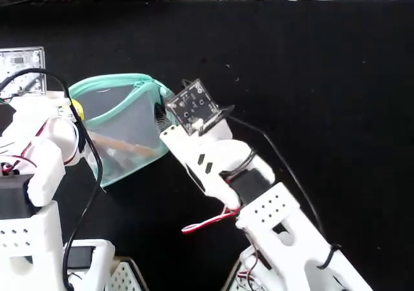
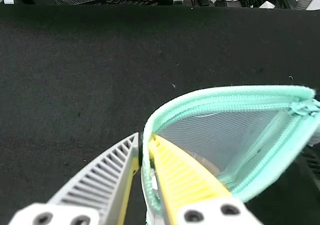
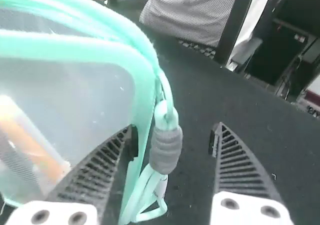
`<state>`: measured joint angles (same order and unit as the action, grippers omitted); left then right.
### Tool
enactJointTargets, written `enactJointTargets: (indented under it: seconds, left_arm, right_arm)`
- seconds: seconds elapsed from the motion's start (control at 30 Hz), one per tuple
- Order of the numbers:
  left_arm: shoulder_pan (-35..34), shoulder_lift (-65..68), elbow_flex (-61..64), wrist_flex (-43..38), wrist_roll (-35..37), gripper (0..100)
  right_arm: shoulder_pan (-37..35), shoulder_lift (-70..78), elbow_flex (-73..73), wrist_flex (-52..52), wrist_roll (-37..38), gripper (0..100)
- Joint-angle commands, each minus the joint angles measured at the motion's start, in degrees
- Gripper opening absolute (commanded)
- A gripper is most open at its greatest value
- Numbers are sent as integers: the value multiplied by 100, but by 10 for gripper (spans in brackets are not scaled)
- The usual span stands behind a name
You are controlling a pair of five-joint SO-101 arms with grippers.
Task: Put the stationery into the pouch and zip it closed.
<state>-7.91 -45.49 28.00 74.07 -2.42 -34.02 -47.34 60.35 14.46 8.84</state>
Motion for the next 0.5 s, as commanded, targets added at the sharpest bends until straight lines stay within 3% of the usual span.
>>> enactJointTargets:
  seconds: [0.0, 0.27, 0.47]
  left_arm:
    - [180, 193, 998, 387, -9, 31]
    - [207, 193, 1024, 387, -9, 31]
    - [215, 193, 1024, 387, -9, 32]
  right_arm:
    - [167, 22, 198, -536, -9, 240]
    - [686, 22, 295, -659, 0, 240]
    - [492, 31, 303, -659, -53, 240]
